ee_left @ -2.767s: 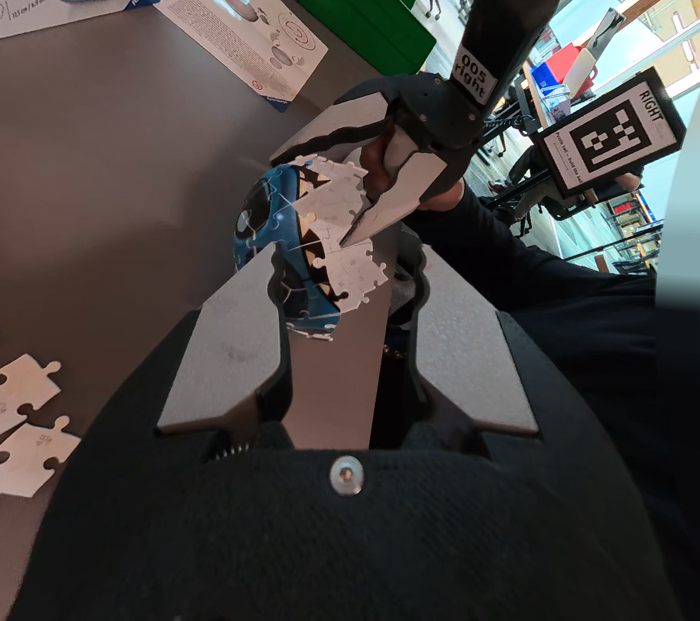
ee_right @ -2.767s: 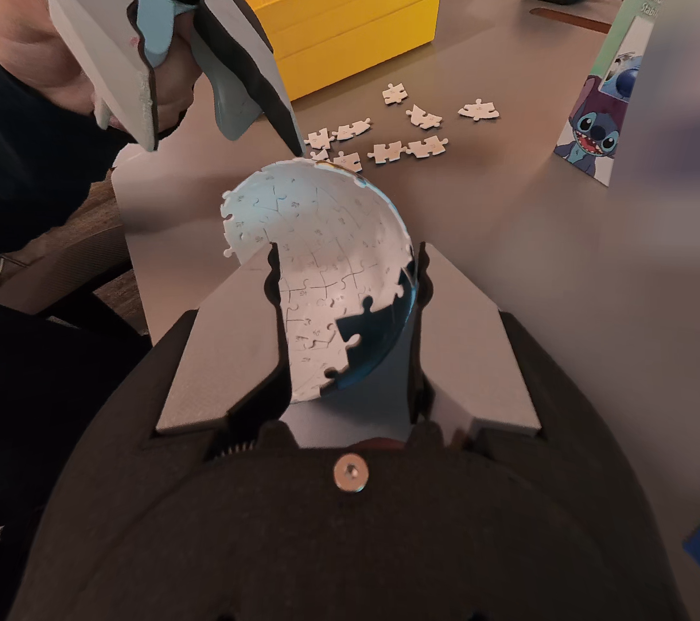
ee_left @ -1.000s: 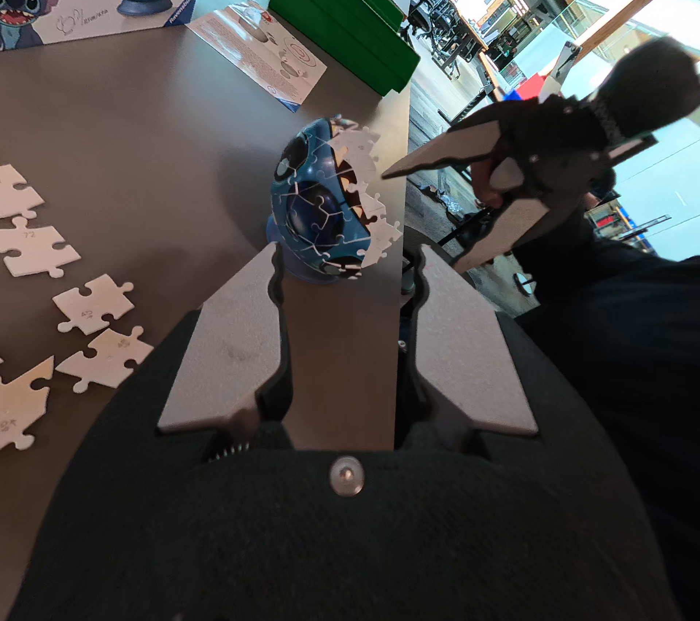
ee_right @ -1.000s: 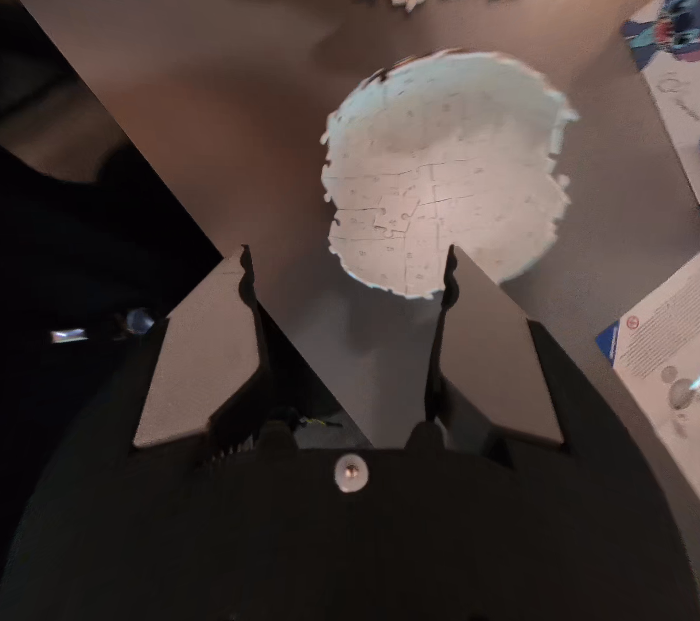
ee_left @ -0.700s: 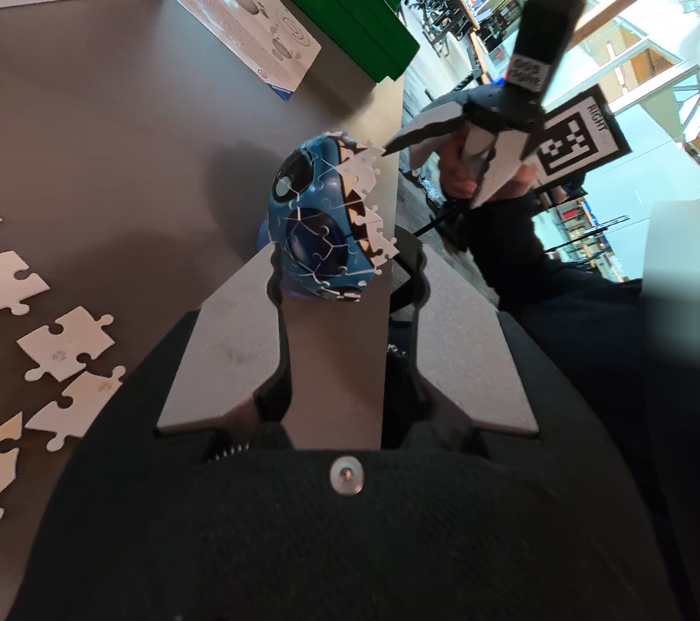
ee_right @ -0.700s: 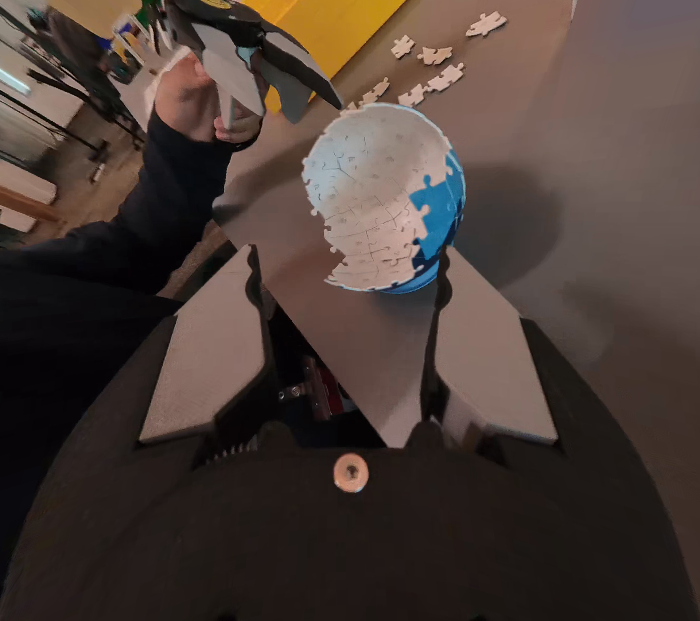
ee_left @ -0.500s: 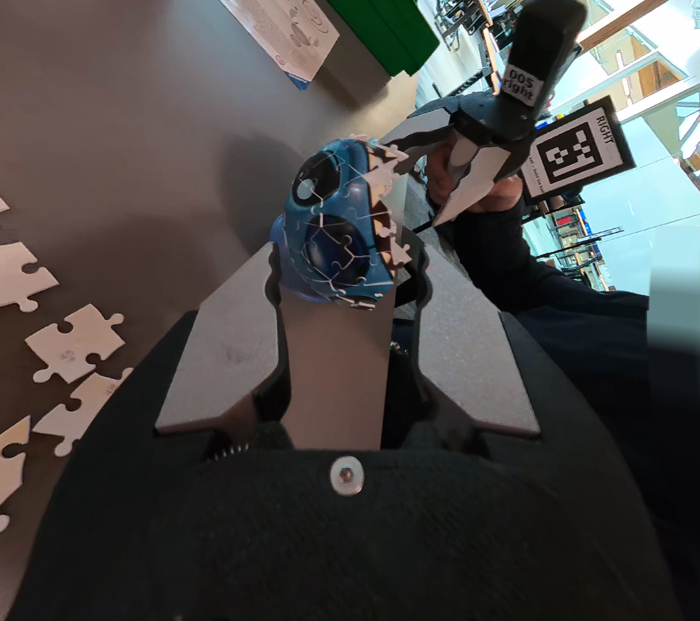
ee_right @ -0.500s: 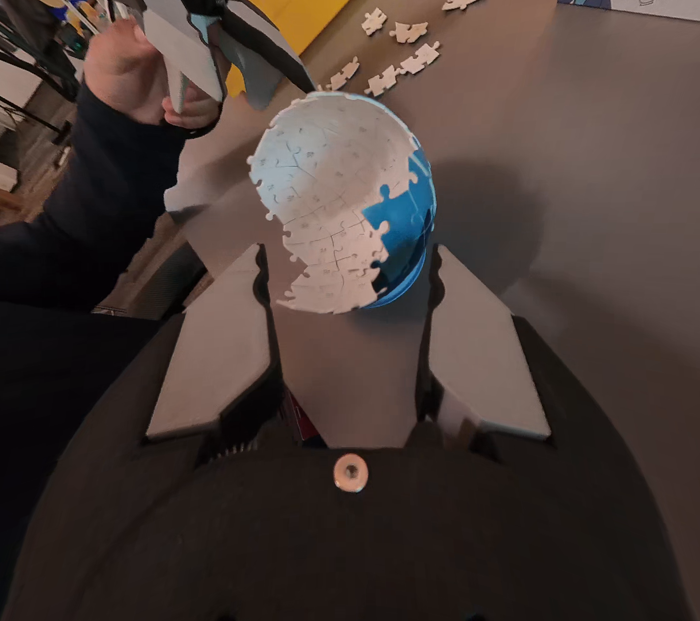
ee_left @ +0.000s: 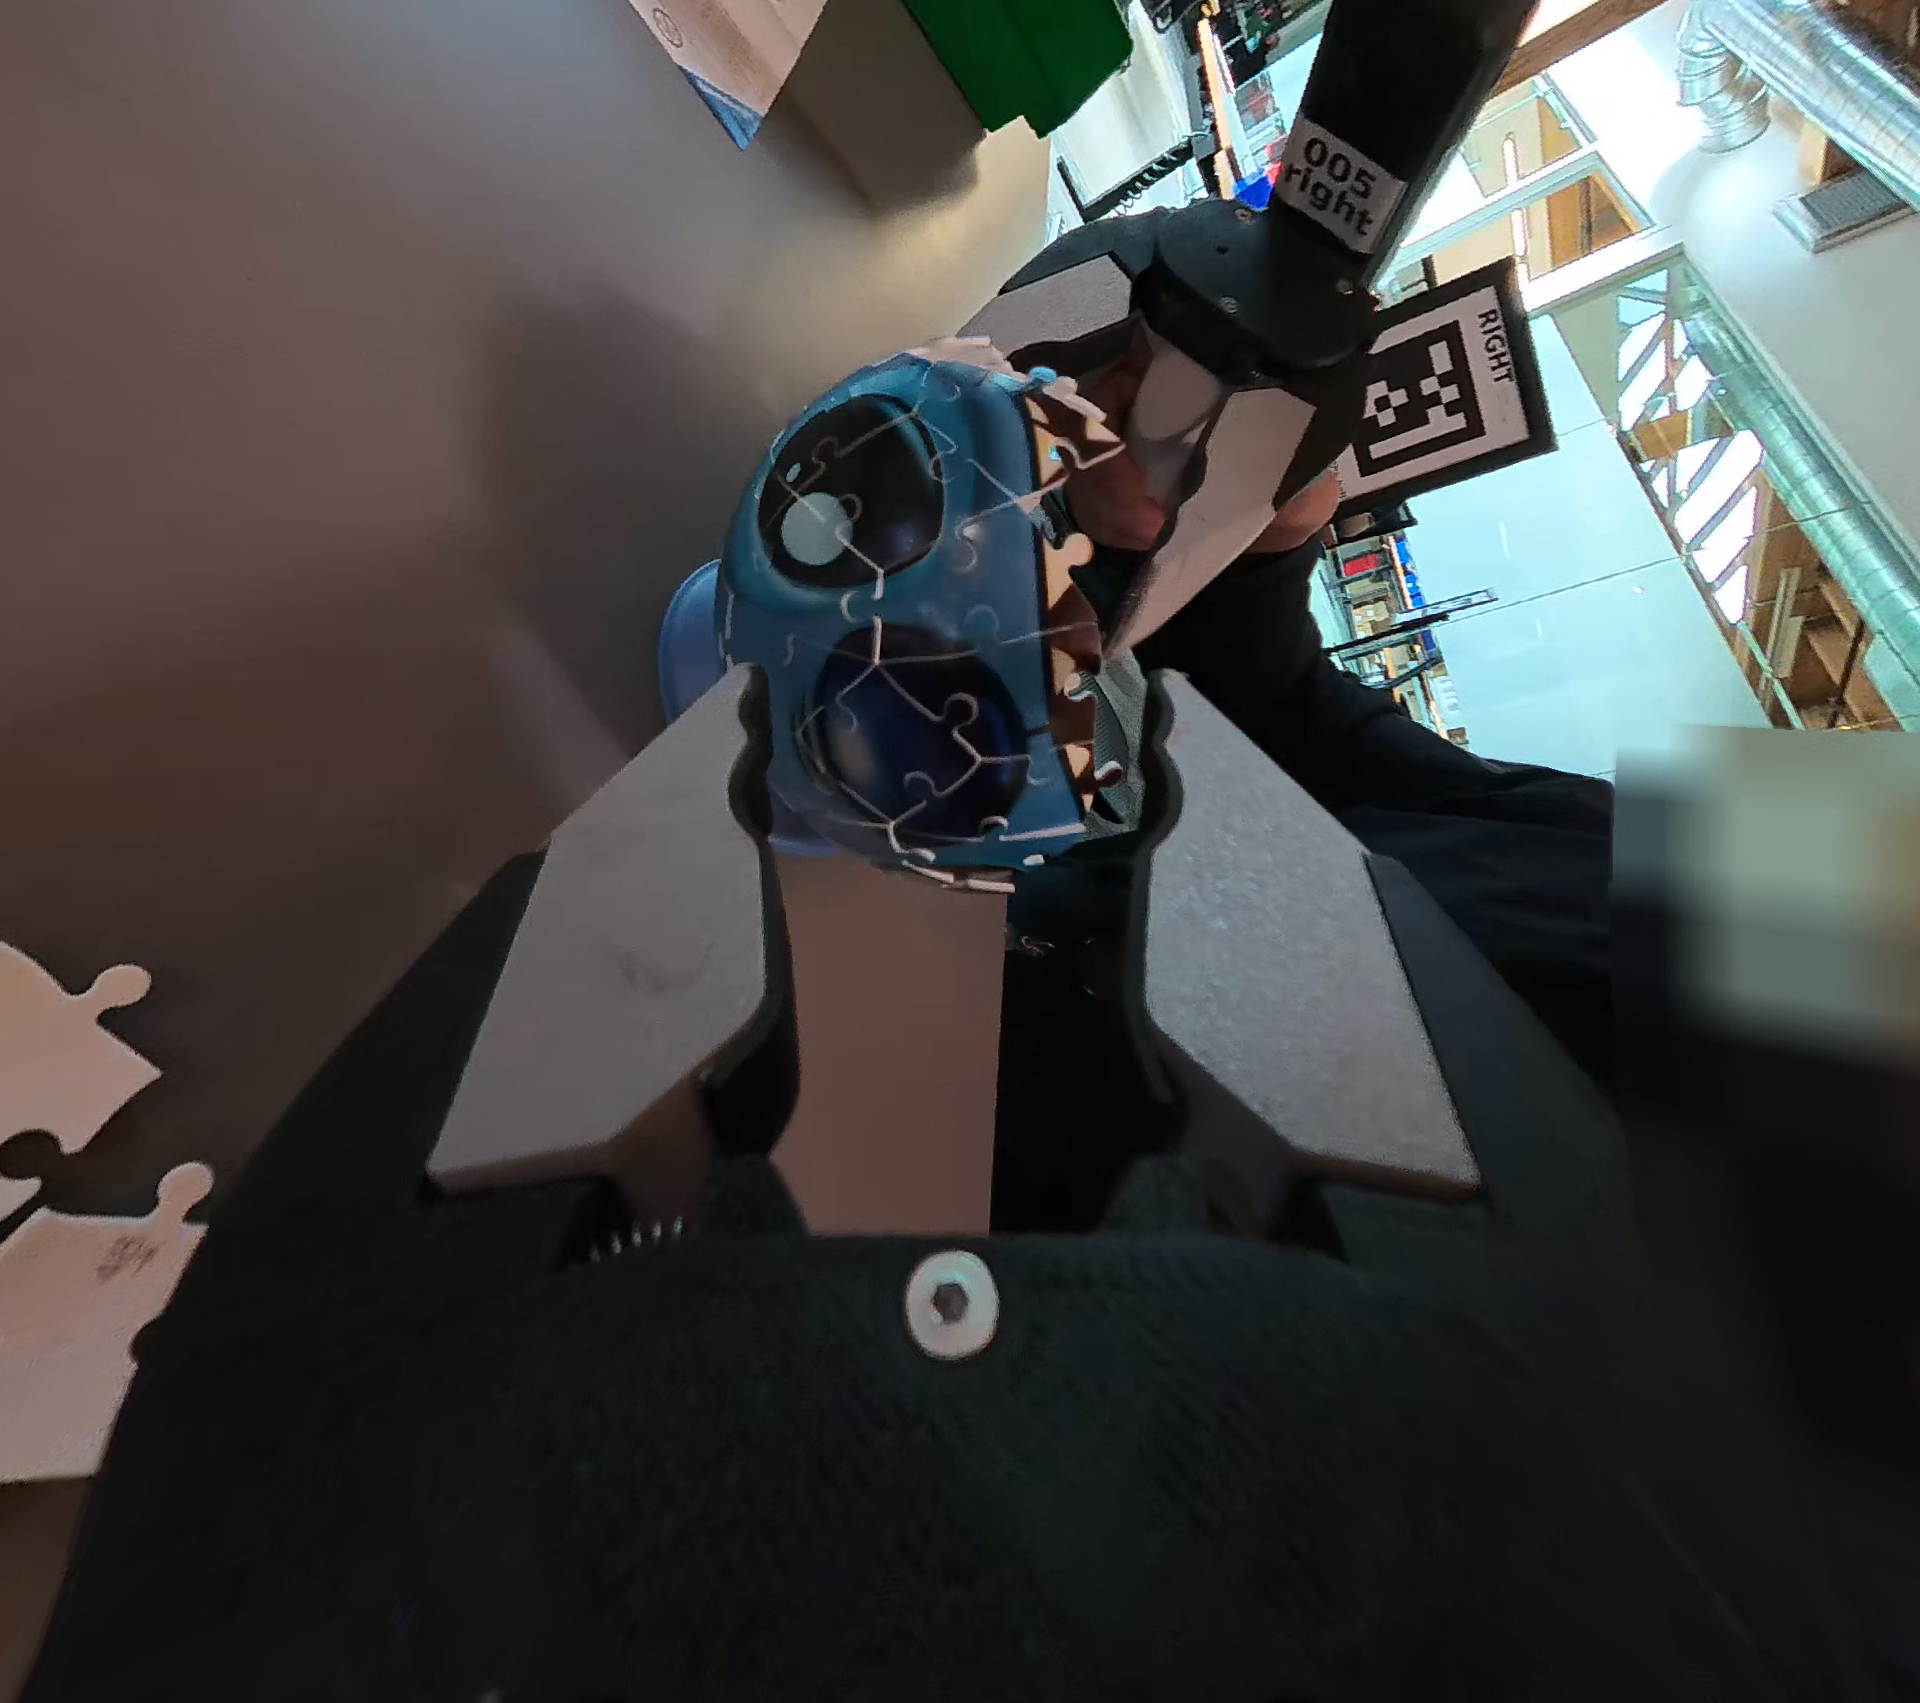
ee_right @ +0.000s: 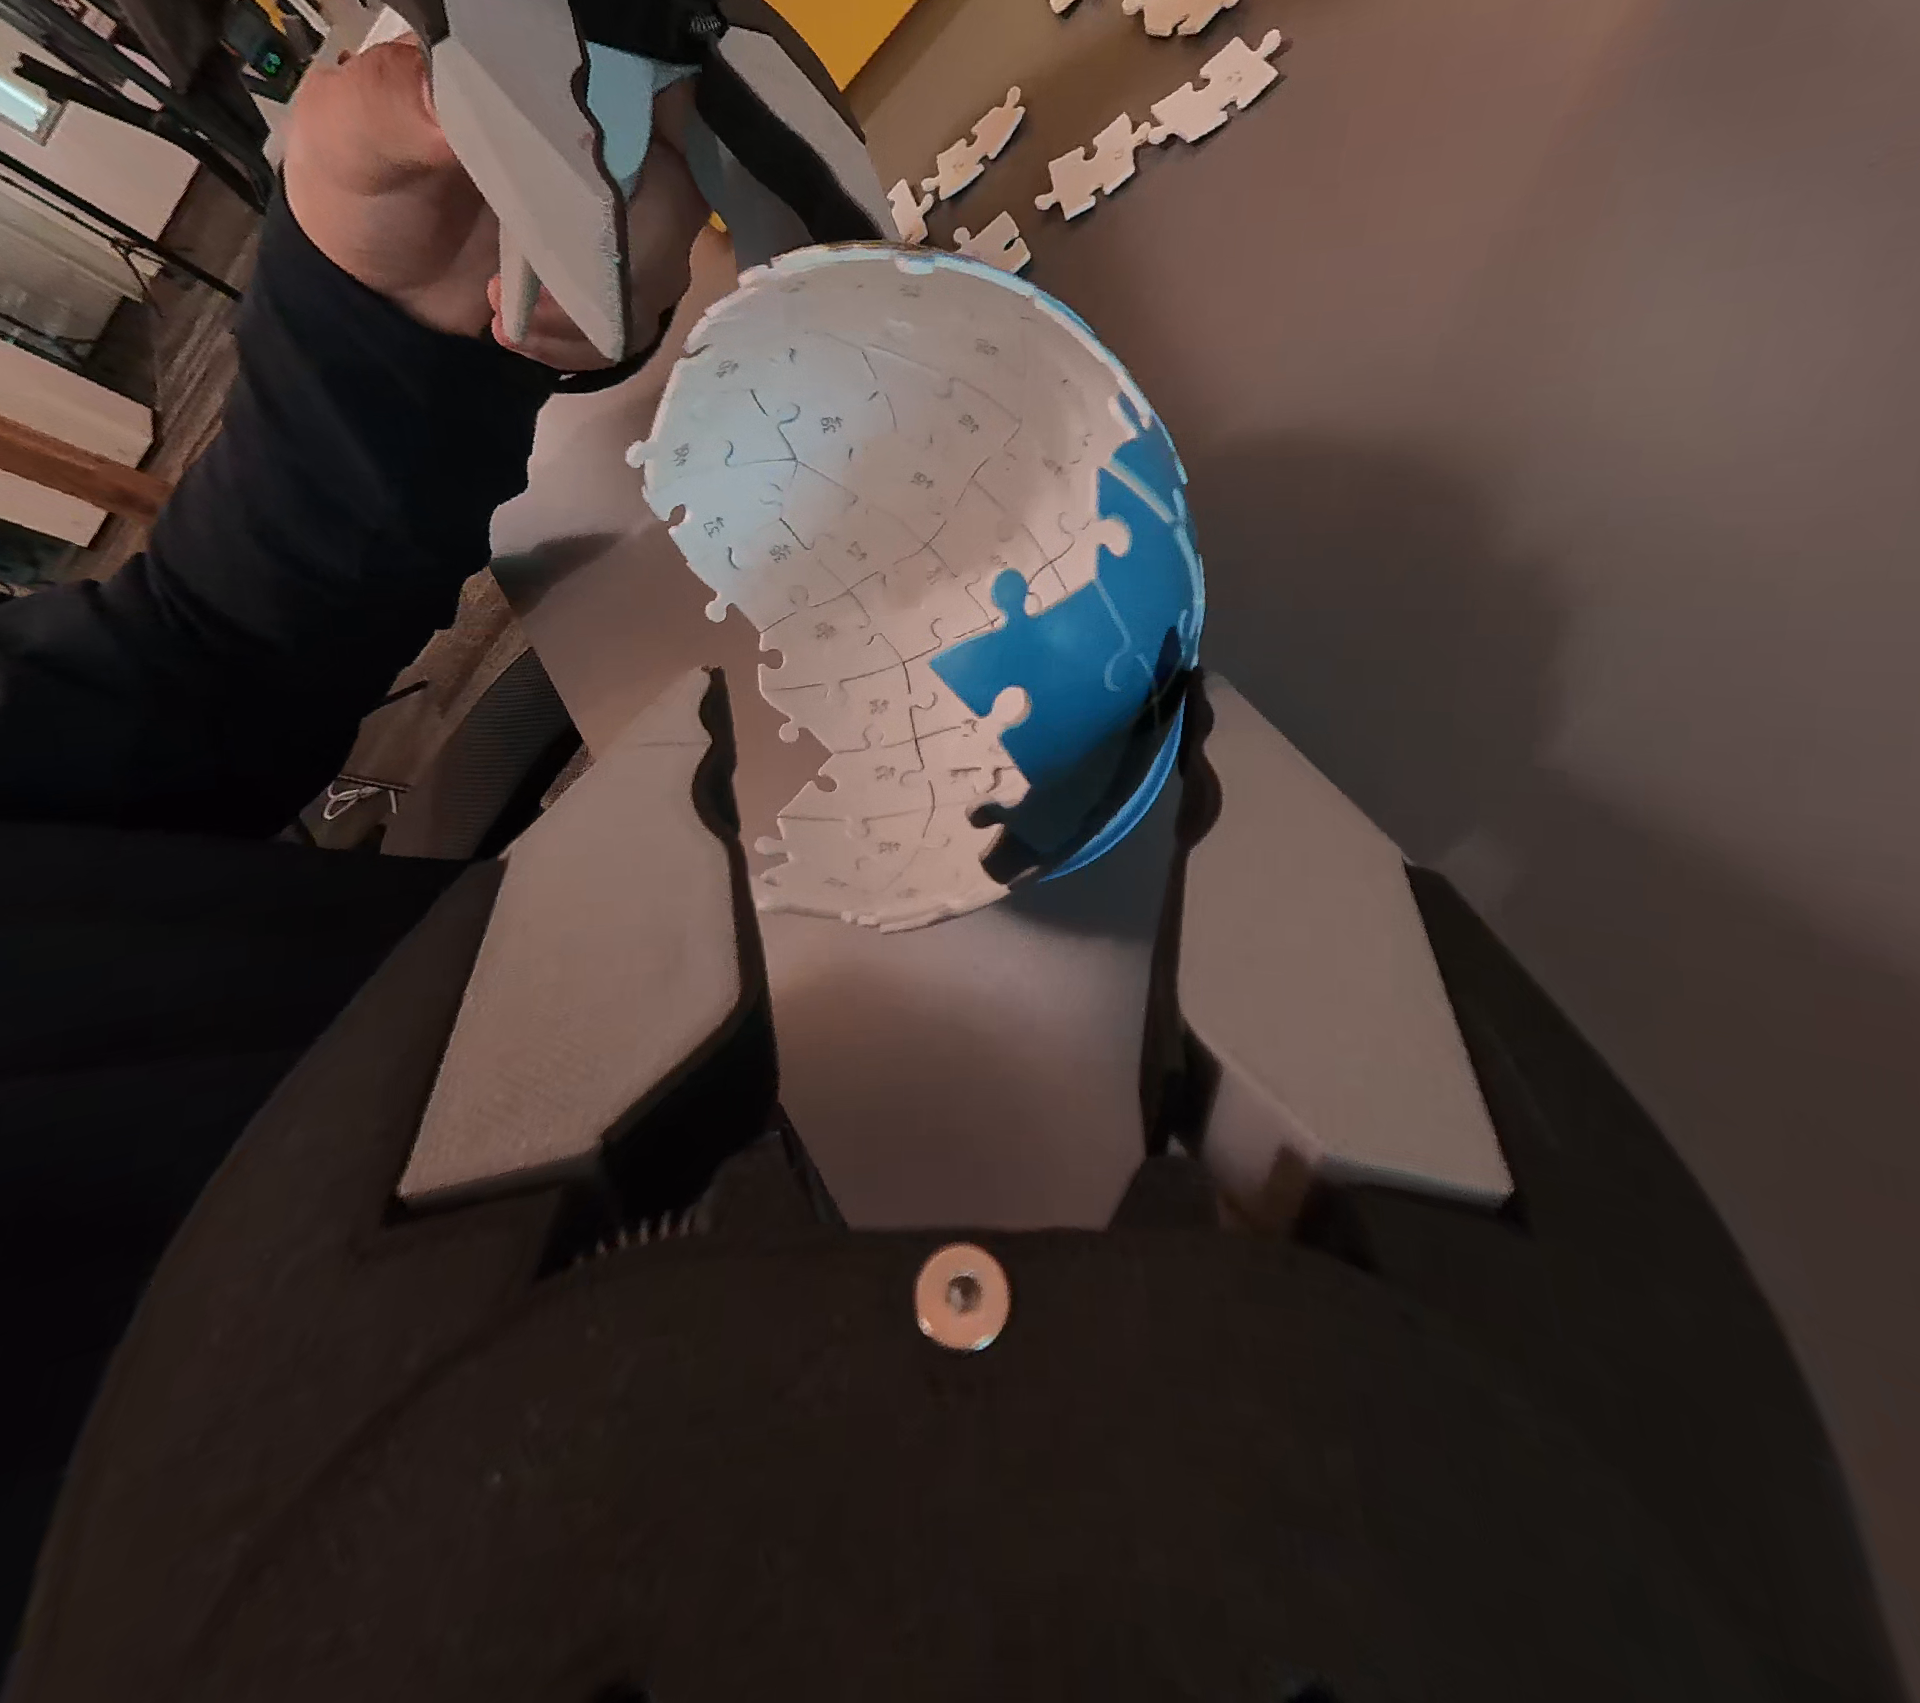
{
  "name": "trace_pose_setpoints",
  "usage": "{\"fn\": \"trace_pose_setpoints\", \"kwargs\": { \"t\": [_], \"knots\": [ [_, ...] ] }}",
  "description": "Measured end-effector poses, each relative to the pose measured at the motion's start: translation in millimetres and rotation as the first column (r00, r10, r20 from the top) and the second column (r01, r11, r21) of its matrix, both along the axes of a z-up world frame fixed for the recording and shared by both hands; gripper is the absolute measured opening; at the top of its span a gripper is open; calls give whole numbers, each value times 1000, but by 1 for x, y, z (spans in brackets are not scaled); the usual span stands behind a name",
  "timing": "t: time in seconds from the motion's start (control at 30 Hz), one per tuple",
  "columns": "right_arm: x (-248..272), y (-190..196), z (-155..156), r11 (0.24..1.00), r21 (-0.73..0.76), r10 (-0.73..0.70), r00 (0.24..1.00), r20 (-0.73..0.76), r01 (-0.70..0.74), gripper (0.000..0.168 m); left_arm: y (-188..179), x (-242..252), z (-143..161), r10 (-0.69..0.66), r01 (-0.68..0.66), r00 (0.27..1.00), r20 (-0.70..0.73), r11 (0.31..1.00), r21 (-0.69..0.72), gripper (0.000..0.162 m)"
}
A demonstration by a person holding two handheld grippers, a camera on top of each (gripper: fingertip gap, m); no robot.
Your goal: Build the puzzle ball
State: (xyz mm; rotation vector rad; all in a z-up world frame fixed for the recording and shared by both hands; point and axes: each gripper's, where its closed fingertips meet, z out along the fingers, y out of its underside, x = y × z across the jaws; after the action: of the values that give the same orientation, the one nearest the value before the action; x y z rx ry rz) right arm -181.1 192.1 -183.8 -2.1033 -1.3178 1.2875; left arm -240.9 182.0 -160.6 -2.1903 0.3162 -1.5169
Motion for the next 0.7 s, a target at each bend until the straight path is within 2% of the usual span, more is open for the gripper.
{"fn": "trace_pose_setpoints", "kwargs": {
  "t": [0.23, 0.7],
  "knots": [
    [0, -1, -11, 1000, 17, 13, 998, 57, -14, 82, 1, -1, -6, 1, -1, 1000, -10, 1000, -12, 70],
    [-7, -1, -15, 1000, 5, 25, 998, 62, -26, 83, -2, 7, -6, -25, 25, 1000, 5, 1000, -19, 70]
  ]
}}
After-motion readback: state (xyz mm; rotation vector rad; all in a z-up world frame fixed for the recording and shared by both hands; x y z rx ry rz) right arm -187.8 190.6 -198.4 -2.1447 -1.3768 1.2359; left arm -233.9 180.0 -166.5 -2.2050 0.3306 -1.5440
